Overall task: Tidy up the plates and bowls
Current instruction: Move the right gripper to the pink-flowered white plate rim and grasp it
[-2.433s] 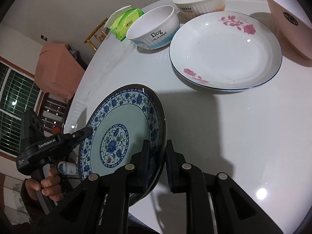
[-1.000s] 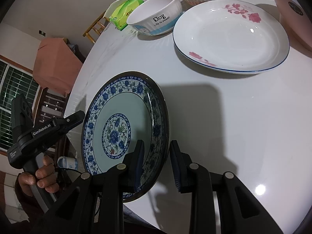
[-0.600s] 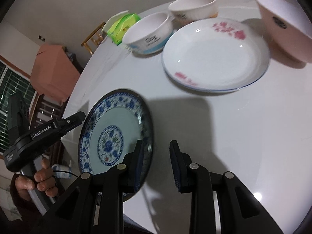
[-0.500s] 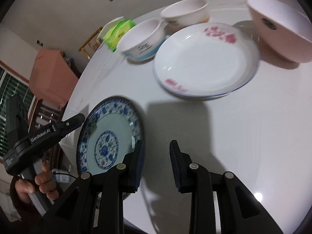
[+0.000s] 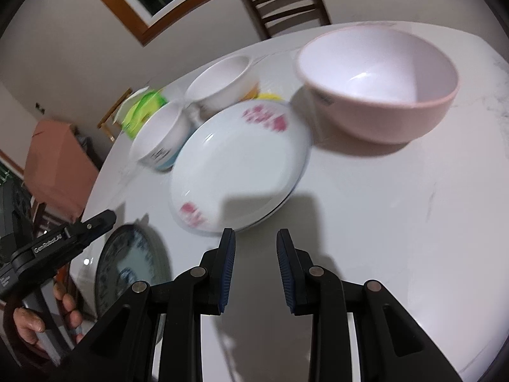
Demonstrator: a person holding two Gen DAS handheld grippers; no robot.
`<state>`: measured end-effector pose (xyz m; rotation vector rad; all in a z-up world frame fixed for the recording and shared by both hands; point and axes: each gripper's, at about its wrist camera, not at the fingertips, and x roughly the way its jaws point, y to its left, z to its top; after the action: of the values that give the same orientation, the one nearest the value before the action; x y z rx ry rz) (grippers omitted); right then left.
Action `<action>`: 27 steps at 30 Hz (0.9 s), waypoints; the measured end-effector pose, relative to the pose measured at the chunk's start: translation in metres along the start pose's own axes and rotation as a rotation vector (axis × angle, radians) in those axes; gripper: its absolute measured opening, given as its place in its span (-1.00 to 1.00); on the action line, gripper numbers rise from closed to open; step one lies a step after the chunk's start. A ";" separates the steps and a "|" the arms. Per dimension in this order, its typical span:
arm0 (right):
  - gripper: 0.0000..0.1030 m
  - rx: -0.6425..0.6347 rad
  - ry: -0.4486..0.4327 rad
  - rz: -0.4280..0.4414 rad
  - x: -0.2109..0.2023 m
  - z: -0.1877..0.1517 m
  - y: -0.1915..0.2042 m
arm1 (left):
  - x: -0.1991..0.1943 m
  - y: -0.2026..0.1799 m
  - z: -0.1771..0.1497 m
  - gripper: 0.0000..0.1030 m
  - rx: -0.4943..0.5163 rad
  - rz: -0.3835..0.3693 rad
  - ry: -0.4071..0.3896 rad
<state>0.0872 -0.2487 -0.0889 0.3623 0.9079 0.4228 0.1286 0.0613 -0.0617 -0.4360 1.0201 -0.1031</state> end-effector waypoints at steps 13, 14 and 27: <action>-0.48 0.036 -0.016 -0.046 0.030 0.040 -0.035 | 0.064 -0.030 0.033 -0.53 -0.011 -0.044 0.105; -0.48 0.037 -0.013 -0.047 0.032 0.042 -0.036 | 0.067 -0.031 0.034 -0.53 -0.012 -0.042 0.112; -0.60 0.029 0.007 -0.053 0.056 0.055 -0.042 | 0.097 -0.036 0.046 -0.53 -0.006 -0.002 0.153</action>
<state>0.1705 -0.2641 -0.1158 0.3623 0.9291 0.3626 0.2220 0.0148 -0.1044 -0.4396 1.1708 -0.1364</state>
